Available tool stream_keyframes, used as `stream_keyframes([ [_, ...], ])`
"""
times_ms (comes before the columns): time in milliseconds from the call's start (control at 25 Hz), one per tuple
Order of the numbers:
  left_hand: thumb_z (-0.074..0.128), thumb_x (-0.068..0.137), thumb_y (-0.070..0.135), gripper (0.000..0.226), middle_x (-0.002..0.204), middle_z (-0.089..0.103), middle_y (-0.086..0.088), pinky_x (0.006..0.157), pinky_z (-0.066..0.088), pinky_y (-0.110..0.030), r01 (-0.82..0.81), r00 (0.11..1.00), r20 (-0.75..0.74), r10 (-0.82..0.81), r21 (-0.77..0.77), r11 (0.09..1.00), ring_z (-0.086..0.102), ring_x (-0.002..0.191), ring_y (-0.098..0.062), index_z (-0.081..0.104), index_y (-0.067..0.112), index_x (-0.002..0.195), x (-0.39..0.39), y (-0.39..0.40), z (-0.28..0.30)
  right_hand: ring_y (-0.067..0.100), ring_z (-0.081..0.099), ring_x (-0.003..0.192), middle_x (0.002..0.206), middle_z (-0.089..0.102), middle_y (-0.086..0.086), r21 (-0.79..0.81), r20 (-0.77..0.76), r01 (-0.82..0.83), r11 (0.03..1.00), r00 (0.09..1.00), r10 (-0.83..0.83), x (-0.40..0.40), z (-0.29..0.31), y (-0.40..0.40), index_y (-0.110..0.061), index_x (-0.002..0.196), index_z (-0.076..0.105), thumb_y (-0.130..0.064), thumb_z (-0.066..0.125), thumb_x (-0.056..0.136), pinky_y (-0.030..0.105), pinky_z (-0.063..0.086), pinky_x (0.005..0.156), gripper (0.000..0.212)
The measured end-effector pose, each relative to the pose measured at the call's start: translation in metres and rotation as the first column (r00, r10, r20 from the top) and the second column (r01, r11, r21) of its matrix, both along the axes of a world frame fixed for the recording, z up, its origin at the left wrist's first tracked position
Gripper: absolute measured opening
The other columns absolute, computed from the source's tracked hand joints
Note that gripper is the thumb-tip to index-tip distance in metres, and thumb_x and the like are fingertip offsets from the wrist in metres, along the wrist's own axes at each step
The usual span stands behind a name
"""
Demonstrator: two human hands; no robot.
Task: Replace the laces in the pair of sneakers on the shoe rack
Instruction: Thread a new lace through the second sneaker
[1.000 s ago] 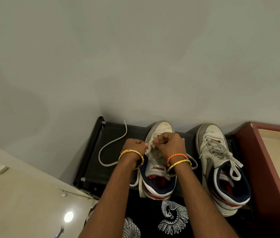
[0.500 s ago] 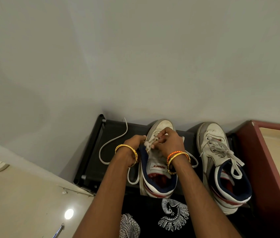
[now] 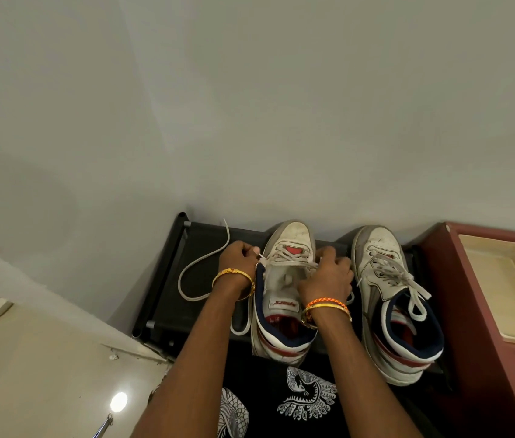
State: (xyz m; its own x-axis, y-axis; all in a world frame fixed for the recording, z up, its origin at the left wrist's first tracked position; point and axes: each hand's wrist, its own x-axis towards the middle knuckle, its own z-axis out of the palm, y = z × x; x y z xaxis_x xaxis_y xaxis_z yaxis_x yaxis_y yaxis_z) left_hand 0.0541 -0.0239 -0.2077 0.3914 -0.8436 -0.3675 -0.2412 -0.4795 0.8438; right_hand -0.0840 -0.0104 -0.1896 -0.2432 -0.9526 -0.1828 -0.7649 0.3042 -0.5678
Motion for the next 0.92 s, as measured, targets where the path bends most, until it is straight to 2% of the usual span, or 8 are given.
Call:
stream_keyframes([
  [200,0.045,0.097,0.011,0.008,0.104,0.061,-0.015,0.070,0.051,-0.024,-0.288,0.957,-0.120,0.266,-0.242,0.927,0.063,0.084,-0.019,0.052,0.009,0.094,0.018,-0.003,0.019,0.039,0.047,0.109,0.119,0.045,0.022,-0.047,0.168,0.079,0.996,0.983,-0.070,-0.005,-0.002,0.004,-0.004,0.114,0.044,-0.002,0.070,0.073,0.040,0.044,0.087,0.049],
  [360,0.038,0.098,0.004,0.027,0.092,0.053,-0.008,0.050,0.051,-0.017,-0.467,0.884,-0.276,0.377,-0.486,0.739,0.062,0.062,-0.014,0.045,0.017,0.076,0.048,-0.010,0.085,0.038,0.048,0.108,0.118,0.046,0.021,-0.051,0.185,0.114,0.992,0.977,-0.102,-0.008,-0.001,0.006,-0.005,0.111,0.046,0.001,0.068,0.073,0.038,0.044,0.086,0.044],
  [440,0.036,0.098,0.003,0.029,0.081,0.050,0.000,0.049,0.053,-0.019,-0.500,0.866,-0.321,0.384,-0.607,0.618,0.059,0.055,-0.012,0.043,0.018,0.074,0.059,-0.017,0.129,0.038,0.048,0.108,0.119,0.045,0.021,-0.041,0.211,0.136,0.990,0.970,-0.124,-0.011,0.000,0.006,-0.005,0.110,0.046,0.002,0.068,0.073,0.039,0.044,0.088,0.043],
  [520,0.033,0.098,0.005,0.028,0.076,0.049,0.000,0.054,0.053,-0.024,-0.498,0.864,-0.299,0.405,-0.629,0.597,0.057,0.054,-0.016,0.042,0.019,0.075,0.064,-0.030,0.151,0.037,0.048,0.108,0.118,0.045,0.022,-0.037,0.236,0.152,0.988,0.962,-0.139,-0.013,0.000,0.006,-0.004,0.107,0.046,0.003,0.067,0.073,0.038,0.043,0.089,0.040],
  [640,0.037,0.094,0.007,0.024,0.093,0.063,-0.016,0.077,0.049,-0.034,-0.223,0.941,0.109,0.320,-0.512,0.830,0.062,0.090,-0.034,0.054,0.017,0.080,0.053,-0.043,0.129,0.036,0.049,0.106,0.115,0.047,0.021,-0.054,0.257,0.158,0.986,0.956,-0.139,-0.012,0.000,0.008,-0.003,0.104,0.049,0.002,0.066,0.075,0.034,0.043,0.087,0.034],
  [720,0.045,0.092,0.012,0.019,0.106,0.064,-0.014,0.088,0.048,-0.036,0.122,0.930,0.365,-0.034,-0.221,0.968,0.060,0.100,-0.030,0.062,0.012,0.101,0.034,-0.033,0.092,0.036,0.051,0.104,0.113,0.049,0.021,-0.076,0.252,0.156,0.985,0.959,-0.132,-0.008,-0.001,0.009,-0.002,0.103,0.052,0.002,0.067,0.075,0.032,0.044,0.085,0.032],
  [800,0.050,0.093,0.012,0.025,0.113,0.063,-0.010,0.096,0.046,-0.039,0.438,0.792,0.431,-0.431,0.089,0.894,0.058,0.105,-0.026,0.062,0.017,0.114,0.020,-0.016,0.055,0.037,0.052,0.103,0.113,0.049,0.021,-0.080,0.258,0.166,0.983,0.956,-0.140,-0.006,-0.001,0.008,-0.001,0.103,0.054,0.003,0.065,0.075,0.031,0.044,0.084,0.031],
  [920,0.048,0.093,0.001,0.031,0.119,0.062,-0.009,0.102,0.042,-0.041,0.559,0.655,0.434,-0.618,0.271,0.783,0.055,0.112,-0.026,0.064,0.014,0.115,0.013,-0.005,0.023,0.034,0.052,0.102,0.114,0.049,0.020,-0.086,0.254,0.155,0.984,0.958,-0.129,-0.007,-0.002,0.010,-0.001,0.104,0.056,0.003,0.065,0.077,0.029,0.043,0.081,0.029],
])
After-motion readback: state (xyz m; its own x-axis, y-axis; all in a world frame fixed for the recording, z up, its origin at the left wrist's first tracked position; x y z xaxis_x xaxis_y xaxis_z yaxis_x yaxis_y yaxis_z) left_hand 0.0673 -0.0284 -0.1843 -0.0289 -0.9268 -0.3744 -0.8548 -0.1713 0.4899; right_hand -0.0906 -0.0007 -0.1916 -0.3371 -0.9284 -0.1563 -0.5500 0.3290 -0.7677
